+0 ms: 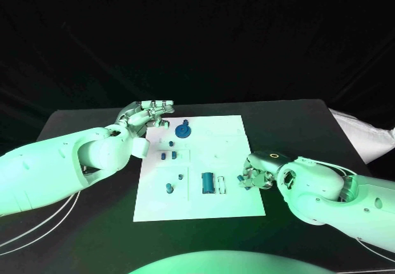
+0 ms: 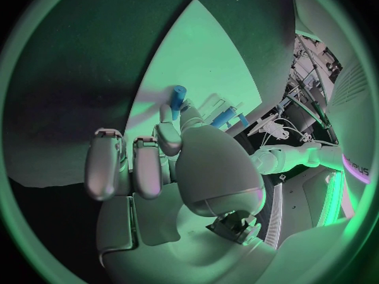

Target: Assemble the parts on the task board

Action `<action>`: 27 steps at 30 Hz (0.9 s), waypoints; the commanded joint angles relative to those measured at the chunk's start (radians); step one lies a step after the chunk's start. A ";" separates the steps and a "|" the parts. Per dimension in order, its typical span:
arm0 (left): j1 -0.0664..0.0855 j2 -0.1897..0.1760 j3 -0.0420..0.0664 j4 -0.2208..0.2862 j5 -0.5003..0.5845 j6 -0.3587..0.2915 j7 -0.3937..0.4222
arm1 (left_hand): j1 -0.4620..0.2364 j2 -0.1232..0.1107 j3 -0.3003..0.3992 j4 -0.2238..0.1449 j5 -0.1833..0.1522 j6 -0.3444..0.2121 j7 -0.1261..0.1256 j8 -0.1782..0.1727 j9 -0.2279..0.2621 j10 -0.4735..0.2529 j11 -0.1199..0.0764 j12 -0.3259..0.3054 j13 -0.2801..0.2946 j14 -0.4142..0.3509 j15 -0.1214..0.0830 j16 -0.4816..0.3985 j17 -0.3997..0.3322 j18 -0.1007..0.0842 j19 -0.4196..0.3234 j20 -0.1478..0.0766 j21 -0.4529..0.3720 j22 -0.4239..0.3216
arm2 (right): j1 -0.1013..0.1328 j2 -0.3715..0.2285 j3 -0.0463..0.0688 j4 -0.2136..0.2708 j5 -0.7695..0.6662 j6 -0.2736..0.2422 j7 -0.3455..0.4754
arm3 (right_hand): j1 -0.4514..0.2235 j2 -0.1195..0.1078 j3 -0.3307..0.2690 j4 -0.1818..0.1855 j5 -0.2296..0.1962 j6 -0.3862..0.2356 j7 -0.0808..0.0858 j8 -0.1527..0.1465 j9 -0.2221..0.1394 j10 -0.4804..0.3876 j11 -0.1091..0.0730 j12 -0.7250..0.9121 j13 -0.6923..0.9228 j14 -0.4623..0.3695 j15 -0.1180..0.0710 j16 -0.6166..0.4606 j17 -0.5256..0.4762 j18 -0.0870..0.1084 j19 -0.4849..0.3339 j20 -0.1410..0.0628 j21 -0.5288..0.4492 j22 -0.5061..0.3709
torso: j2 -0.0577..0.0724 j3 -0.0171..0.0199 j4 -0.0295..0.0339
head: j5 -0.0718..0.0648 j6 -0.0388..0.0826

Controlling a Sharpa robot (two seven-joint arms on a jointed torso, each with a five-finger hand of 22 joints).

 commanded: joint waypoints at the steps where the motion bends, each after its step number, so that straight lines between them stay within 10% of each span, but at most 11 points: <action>1: -0.001 0.001 0.000 0.000 -0.004 0.020 0.005 | 0.001 0.011 -0.001 -0.005 0.002 -0.007 0.002 0.003 0.000 -0.007 0.002 0.006 0.002 -0.008 0.002 0.007 -0.001 0.011 0.005 0.005 -0.007 -0.001 | -0.021 0.008 -0.014 -0.009 -0.117 0.139 -0.028 | 0.025 -0.004 0.013 -0.008 -0.010 0.004 -0.005 -0.013 -0.023 -0.003 -0.005 -0.007 -0.003 0.057 -0.003 -0.005 0.001 -0.007 0.003 0.000 -0.002 0.000 | 0.000 -0.0006 0.0000 | 0.001 -0.003; 12: -0.002 0.000 0.000 0.000 -0.004 0.021 0.005 | 0.001 0.011 -0.001 -0.005 0.002 -0.007 0.002 0.003 0.000 -0.007 0.002 0.006 0.002 -0.008 0.002 0.007 -0.001 0.011 0.005 0.005 -0.007 -0.001 | -0.026 0.017 -0.014 -0.005 -0.157 0.175 -0.028 | 0.045 -0.015 0.046 -0.028 0.012 0.010 -0.005 -0.018 -0.024 -0.006 -0.005 -0.016 -0.007 0.058 -0.003 -0.005 0.003 -0.007 0.003 0.000 -0.003 0.001 | -0.001 -0.0009 -0.0004 | 0.000 -0.006; 19: -0.002 0.000 0.000 0.000 -0.004 0.021 0.004 | 0.001 0.011 -0.001 -0.005 0.002 -0.007 0.002 0.003 0.000 -0.007 0.002 0.006 0.002 -0.008 0.002 0.007 -0.001 0.011 0.005 0.005 -0.007 -0.001 | -0.026 0.017 -0.014 -0.003 -0.104 0.119 -0.035 | 0.060 0.006 0.129 -0.039 0.138 0.013 -0.009 -0.027 -0.025 -0.008 -0.010 -0.027 -0.010 0.058 -0.008 -0.006 0.005 -0.008 0.006 -0.005 -0.001 0.005 | -0.001 -0.0007 0.0013 | -0.001 -0.006; 27: -0.002 0.000 0.000 0.000 -0.004 0.021 0.004 | 0.000 0.013 -0.001 -0.008 0.002 -0.009 0.003 0.007 0.000 -0.013 0.003 0.013 0.003 -0.010 0.002 0.007 -0.004 0.011 0.005 0.005 -0.008 -0.002 | -0.026 0.009 -0.014 0.007 0.040 0.000 -0.039 | 0.014 -0.008 0.276 -0.030 0.154 0.011 -0.006 -0.027 -0.015 -0.002 -0.013 -0.032 -0.010 0.059 -0.008 -0.006 0.008 -0.009 0.008 -0.005 0.001 0.009 | -0.001 -0.0004 0.0001 | 0.002 -0.004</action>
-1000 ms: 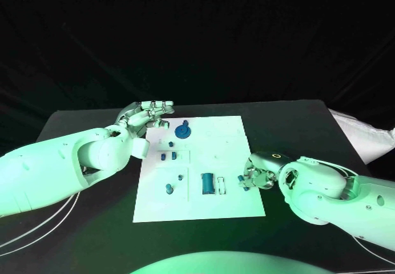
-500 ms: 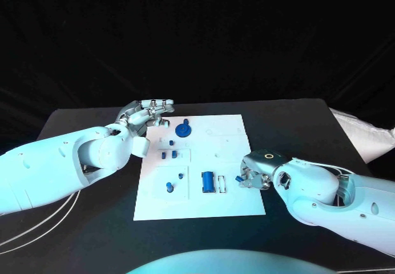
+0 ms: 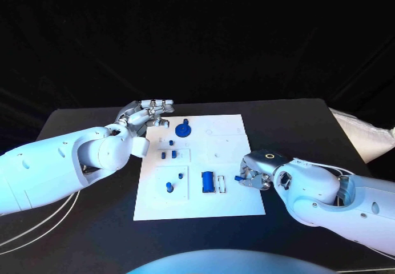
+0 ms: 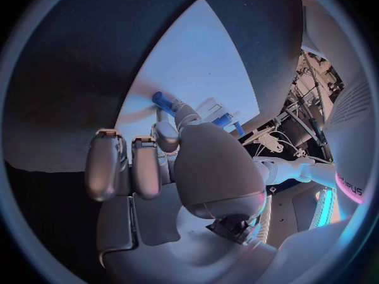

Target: Assemble the parts on the task board

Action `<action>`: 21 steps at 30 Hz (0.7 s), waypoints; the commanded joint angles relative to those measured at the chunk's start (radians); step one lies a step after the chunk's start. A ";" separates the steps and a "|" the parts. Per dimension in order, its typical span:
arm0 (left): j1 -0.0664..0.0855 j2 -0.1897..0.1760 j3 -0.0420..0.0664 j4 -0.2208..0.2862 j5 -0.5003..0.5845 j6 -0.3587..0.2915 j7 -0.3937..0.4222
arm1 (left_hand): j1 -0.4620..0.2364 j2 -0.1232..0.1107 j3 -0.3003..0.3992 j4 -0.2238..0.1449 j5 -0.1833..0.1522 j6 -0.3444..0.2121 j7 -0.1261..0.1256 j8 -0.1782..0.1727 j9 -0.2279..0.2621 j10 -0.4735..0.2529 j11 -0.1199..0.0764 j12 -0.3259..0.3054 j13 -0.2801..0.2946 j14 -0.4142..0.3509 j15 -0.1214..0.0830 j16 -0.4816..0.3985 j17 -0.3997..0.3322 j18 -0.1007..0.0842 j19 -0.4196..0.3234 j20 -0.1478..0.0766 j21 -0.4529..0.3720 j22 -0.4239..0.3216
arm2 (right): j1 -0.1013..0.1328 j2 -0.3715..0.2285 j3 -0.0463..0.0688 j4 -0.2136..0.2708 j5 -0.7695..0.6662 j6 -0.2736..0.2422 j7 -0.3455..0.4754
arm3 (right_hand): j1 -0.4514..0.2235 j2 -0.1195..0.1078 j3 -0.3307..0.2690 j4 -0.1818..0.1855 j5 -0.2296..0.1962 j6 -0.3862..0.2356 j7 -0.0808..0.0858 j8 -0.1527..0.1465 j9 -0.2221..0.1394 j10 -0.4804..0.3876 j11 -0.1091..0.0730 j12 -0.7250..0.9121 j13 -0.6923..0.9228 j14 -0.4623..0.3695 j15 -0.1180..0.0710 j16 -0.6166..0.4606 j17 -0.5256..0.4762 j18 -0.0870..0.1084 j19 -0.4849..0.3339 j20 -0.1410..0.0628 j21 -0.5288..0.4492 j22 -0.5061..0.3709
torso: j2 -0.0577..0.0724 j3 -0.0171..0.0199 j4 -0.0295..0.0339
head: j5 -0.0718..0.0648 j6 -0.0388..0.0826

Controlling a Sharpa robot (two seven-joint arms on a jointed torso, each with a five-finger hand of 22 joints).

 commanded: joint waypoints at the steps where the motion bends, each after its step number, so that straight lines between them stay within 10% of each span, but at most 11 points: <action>1: 0.000 0.001 0.000 0.001 -0.004 0.019 0.005 | 0.000 0.013 -0.001 -0.008 0.002 -0.005 -0.001 0.007 0.000 -0.007 -0.003 0.003 0.001 -0.007 -0.001 0.003 -0.001 0.011 0.002 0.002 -0.004 -0.001 | -0.016 -0.006 -0.014 -0.006 0.145 -0.037 -0.030 | -0.033 -0.011 0.102 -0.035 0.002 0.006 -0.004 0.007 0.011 0.008 -0.005 -0.004 0.003 0.058 -0.009 -0.006 0.003 -0.009 0.005 -0.001 0.001 0.002 | 0.000 0.0004 -0.0009 | 0.002 0.001; 11: 0.000 0.001 0.000 0.001 -0.004 0.018 0.005 | 0.000 0.013 -0.001 -0.008 0.002 -0.005 -0.001 0.007 0.000 -0.007 -0.003 0.003 0.001 -0.007 -0.001 0.003 -0.001 0.011 0.002 0.002 -0.004 -0.001 | -0.005 -0.019 -0.010 0.024 0.303 -0.178 -0.015 | -0.137 -0.082 0.252 -0.019 -0.009 0.003 -0.003 0.010 0.029 0.015 -0.002 -0.003 0.009 0.058 -0.009 -0.009 0.003 -0.008 0.004 -0.001 -0.001 0.000 | 0.000 0.0001 -0.0006 | 0.002 0.005; 21: 0.000 0.003 0.000 0.002 -0.004 0.019 0.006 | 0.000 0.013 -0.001 -0.008 0.002 -0.005 -0.001 0.007 0.000 -0.007 -0.003 0.003 0.001 -0.007 -0.001 0.003 -0.001 0.011 0.002 0.002 -0.004 -0.001 | -0.002 0.008 -0.010 0.017 0.396 -0.162 -0.009 | -0.171 -0.097 0.272 -0.016 0.008 0.007 -0.004 0.013 0.035 0.023 -0.002 0.006 0.017 0.059 -0.008 -0.007 0.007 -0.008 0.004 -0.001 -0.001 0.001 | 0.000 -0.0003 -0.0012 | 0.003 0.005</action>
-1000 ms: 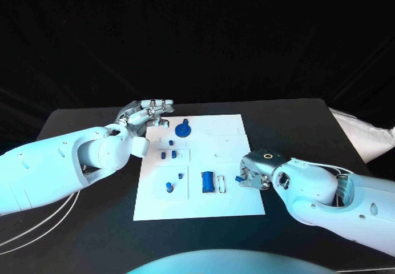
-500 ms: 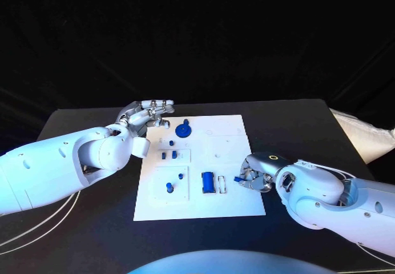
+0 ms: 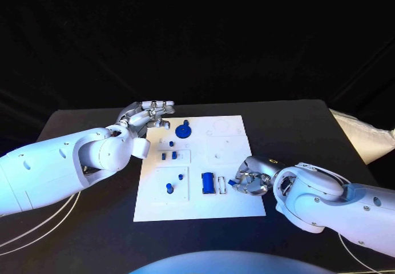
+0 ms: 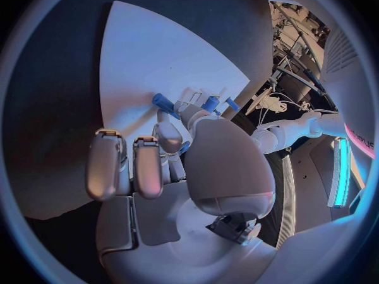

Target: Assemble the parts on the task board

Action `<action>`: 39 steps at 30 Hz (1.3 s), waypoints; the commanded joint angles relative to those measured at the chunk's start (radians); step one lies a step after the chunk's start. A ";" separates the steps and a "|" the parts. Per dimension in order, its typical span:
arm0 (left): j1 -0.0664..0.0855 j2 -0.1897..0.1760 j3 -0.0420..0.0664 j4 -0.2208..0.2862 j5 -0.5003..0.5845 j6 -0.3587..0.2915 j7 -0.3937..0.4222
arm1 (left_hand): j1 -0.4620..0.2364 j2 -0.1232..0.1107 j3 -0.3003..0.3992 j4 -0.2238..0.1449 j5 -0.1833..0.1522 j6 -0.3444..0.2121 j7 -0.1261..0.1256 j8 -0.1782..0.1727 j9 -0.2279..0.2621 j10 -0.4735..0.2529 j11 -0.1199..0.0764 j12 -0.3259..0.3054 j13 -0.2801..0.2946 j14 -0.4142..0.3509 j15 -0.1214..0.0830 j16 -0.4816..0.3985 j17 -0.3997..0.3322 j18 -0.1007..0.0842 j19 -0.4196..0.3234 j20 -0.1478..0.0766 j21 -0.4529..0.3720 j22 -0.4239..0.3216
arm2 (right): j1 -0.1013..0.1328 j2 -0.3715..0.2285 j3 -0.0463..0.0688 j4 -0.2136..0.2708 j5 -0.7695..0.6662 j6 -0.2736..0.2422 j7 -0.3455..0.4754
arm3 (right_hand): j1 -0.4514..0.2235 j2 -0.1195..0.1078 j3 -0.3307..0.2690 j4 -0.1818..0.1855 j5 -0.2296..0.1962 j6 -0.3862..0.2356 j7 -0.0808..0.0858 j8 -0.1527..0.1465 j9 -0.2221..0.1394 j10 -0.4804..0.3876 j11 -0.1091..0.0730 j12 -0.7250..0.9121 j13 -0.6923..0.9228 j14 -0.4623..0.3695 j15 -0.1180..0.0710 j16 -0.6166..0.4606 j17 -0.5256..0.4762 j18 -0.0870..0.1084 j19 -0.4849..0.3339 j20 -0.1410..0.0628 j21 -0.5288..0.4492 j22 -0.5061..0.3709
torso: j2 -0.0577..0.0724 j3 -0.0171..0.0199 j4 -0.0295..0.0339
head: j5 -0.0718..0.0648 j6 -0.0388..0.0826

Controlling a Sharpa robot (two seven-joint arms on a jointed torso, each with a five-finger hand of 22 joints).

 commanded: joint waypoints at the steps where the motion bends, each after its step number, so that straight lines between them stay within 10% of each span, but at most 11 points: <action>1: 0.000 0.003 0.001 0.002 -0.004 0.019 0.006 | 0.000 0.013 -0.001 -0.008 0.002 -0.005 -0.001 0.007 0.000 -0.007 -0.003 0.003 0.001 -0.007 -0.001 0.003 -0.001 0.010 0.002 0.002 -0.004 -0.001 | 0.000 0.011 0.000 -0.004 0.072 -0.008 0.000 | -0.020 0.000 0.008 0.000 0.017 0.008 -0.001 0.008 0.006 0.009 -0.002 0.007 0.003 0.061 -0.002 0.000 0.007 -0.008 0.005 -0.001 -0.001 0.001 | 0.000 0.0000 0.0000 | 0.001 0.000; 39: 0.000 0.006 0.001 0.001 -0.004 0.020 0.004 | 0.000 0.013 -0.001 -0.008 0.002 -0.005 -0.001 0.007 0.000 -0.007 -0.003 0.003 0.001 -0.007 -0.001 0.003 -0.001 0.010 0.002 0.002 -0.004 -0.001 | 0.000 0.068 0.000 -0.030 0.049 0.005 -0.010 | -0.140 0.012 -0.015 0.055 0.059 0.038 -0.014 0.029 0.029 0.050 -0.012 0.069 0.059 0.067 -0.010 0.018 0.033 -0.013 0.020 -0.007 0.014 0.030 | 0.000 0.0005 -0.0005 | 0.006 -0.004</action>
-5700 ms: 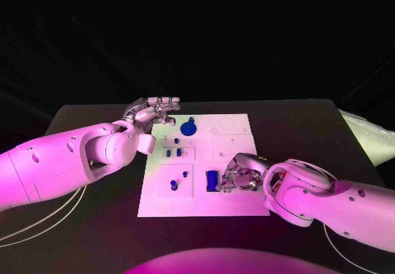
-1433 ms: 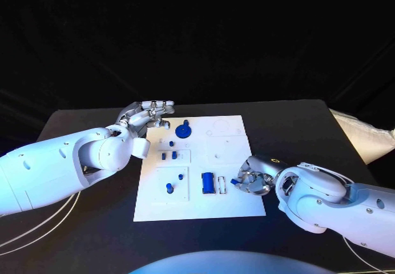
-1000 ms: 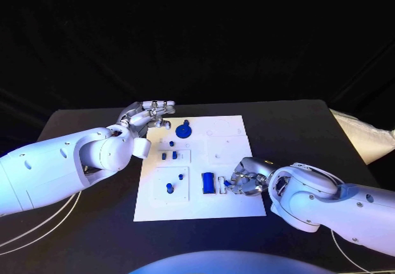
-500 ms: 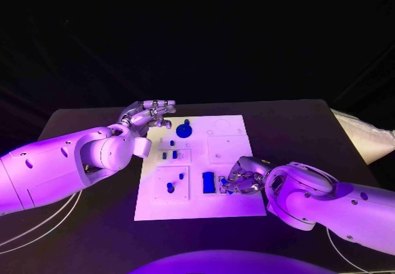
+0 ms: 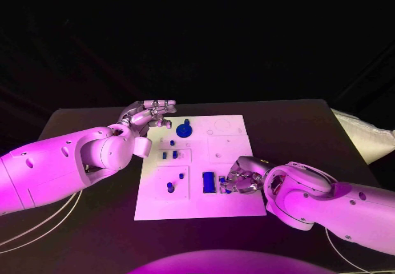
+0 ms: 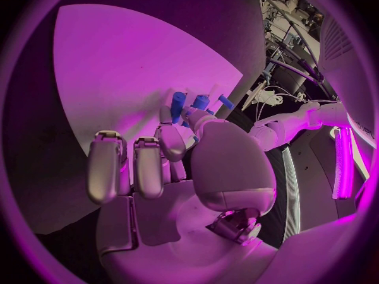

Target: Assemble the parts on the task board

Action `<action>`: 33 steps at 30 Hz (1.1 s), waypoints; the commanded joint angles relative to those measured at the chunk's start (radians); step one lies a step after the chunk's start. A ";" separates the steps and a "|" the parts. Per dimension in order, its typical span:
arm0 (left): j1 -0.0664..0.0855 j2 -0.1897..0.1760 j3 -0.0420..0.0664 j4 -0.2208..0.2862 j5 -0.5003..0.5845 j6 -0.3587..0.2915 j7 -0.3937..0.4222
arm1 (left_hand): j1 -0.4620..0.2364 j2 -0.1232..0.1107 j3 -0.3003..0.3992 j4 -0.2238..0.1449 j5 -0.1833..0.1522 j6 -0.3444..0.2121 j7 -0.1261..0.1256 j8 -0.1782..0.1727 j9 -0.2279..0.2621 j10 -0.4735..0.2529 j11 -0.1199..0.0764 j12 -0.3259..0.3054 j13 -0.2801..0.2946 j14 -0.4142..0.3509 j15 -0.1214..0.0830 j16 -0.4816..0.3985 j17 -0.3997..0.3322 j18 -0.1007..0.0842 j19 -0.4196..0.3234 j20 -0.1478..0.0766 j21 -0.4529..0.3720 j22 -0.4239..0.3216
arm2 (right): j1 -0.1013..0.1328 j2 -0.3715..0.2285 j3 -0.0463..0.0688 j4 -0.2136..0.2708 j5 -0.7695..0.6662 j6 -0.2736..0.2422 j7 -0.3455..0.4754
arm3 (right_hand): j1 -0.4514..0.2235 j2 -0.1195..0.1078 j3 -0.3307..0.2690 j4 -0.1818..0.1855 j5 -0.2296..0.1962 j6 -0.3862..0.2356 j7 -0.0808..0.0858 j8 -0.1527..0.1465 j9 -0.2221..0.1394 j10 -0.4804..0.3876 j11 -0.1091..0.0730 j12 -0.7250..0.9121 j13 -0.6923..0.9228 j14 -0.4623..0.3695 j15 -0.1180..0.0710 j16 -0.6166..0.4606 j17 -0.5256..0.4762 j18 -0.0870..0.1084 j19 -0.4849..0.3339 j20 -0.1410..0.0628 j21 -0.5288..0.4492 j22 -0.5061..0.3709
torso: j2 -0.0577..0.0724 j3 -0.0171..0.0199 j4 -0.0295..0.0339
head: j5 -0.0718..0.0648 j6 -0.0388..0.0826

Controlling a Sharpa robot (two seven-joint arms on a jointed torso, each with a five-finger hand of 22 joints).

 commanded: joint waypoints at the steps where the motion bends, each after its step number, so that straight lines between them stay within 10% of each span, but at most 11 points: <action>1: 0.000 0.002 0.001 0.001 -0.004 0.020 0.005 | 0.000 0.013 -0.001 -0.008 0.002 -0.005 -0.001 0.007 0.000 -0.007 -0.003 0.003 0.001 -0.007 -0.001 0.003 -0.001 0.010 0.002 0.002 -0.004 -0.001 | -0.001 0.003 -0.001 -0.002 -0.017 0.016 -0.010 | -0.017 0.002 -0.002 0.010 0.003 0.008 0.001 0.007 0.000 0.008 0.002 0.007 0.004 0.063 -0.007 0.006 0.034 -0.014 0.006 0.000 0.005 0.002 | 0.000 -0.0001 -0.0004 | 0.001 0.000; 12: 0.000 0.002 0.001 0.001 -0.004 0.020 0.003 | 0.000 0.013 -0.001 -0.008 0.002 -0.005 -0.001 0.007 0.000 -0.007 -0.003 0.003 0.001 -0.007 -0.001 0.003 -0.001 0.010 0.002 0.002 -0.004 -0.001 | -0.001 0.006 -0.001 -0.003 -0.023 0.020 -0.014 | -0.062 -0.004 -0.027 0.038 -0.005 0.012 0.001 0.008 0.004 0.012 0.002 0.012 0.012 0.063 -0.007 0.006 0.035 -0.014 0.007 -0.001 0.005 0.003 | -0.001 -0.0007 -0.0004 | 0.000 -0.002; 22: 0.000 0.002 0.001 0.001 -0.004 0.020 0.001 | -0.001 0.013 -0.001 -0.010 0.002 -0.009 0.000 0.008 0.000 -0.012 -0.002 0.008 0.002 -0.008 -0.001 0.004 -0.004 0.010 0.002 0.002 -0.004 -0.002 | -0.001 0.005 -0.001 -0.001 -0.024 0.017 -0.014 | -0.138 -0.053 -0.177 0.094 0.046 0.006 0.002 0.004 0.008 0.002 0.004 -0.007 0.005 0.060 -0.006 -0.002 0.025 -0.013 0.003 0.000 0.001 -0.003 | -0.001 0.0002 -0.0019 | 0.001 -0.002; 33: 0.000 0.000 0.001 0.001 -0.004 0.021 0.000 | -0.002 0.012 -0.001 -0.010 0.002 -0.011 0.001 0.008 0.000 -0.013 -0.001 0.008 0.002 -0.008 0.000 0.004 -0.004 0.010 0.002 0.002 -0.004 -0.002 | -0.001 -0.025 -0.001 0.017 -0.031 0.010 0.017 | -0.103 -0.046 -0.230 0.088 0.035 0.006 0.001 0.004 0.012 0.002 0.003 -0.007 0.010 0.060 -0.006 -0.002 0.026 -0.013 0.004 -0.001 0.000 -0.002 | -0.001 0.0008 -0.0001 | 0.001 0.000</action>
